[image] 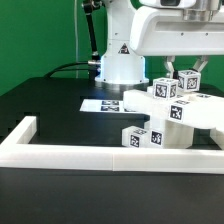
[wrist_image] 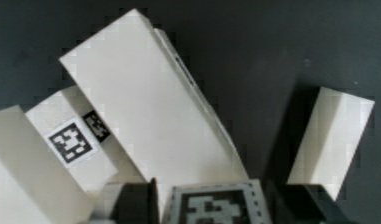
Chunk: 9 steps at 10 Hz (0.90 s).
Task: Assemble chair
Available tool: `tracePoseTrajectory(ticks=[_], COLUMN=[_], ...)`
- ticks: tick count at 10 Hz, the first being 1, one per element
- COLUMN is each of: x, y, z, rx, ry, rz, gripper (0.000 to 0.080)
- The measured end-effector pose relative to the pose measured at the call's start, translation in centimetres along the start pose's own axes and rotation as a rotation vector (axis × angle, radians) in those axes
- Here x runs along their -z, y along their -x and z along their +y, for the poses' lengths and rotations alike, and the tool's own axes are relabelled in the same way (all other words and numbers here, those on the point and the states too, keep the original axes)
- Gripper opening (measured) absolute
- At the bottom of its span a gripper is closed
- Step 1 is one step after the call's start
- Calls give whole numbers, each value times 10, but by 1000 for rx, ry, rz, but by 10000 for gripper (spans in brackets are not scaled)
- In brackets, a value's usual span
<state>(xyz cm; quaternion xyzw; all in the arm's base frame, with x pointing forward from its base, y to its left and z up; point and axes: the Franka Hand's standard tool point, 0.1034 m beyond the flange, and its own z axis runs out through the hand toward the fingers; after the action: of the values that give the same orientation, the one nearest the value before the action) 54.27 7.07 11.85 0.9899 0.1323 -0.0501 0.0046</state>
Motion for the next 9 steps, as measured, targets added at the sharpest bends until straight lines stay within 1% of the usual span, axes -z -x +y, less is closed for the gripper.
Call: tracePoseTrajectory(ticks=[2, 9], x=[0, 0], y=[0, 0], z=[0, -1], rx=[-54, -517], ry=[-1, -1], rz=[0, 0], gripper=[294, 294])
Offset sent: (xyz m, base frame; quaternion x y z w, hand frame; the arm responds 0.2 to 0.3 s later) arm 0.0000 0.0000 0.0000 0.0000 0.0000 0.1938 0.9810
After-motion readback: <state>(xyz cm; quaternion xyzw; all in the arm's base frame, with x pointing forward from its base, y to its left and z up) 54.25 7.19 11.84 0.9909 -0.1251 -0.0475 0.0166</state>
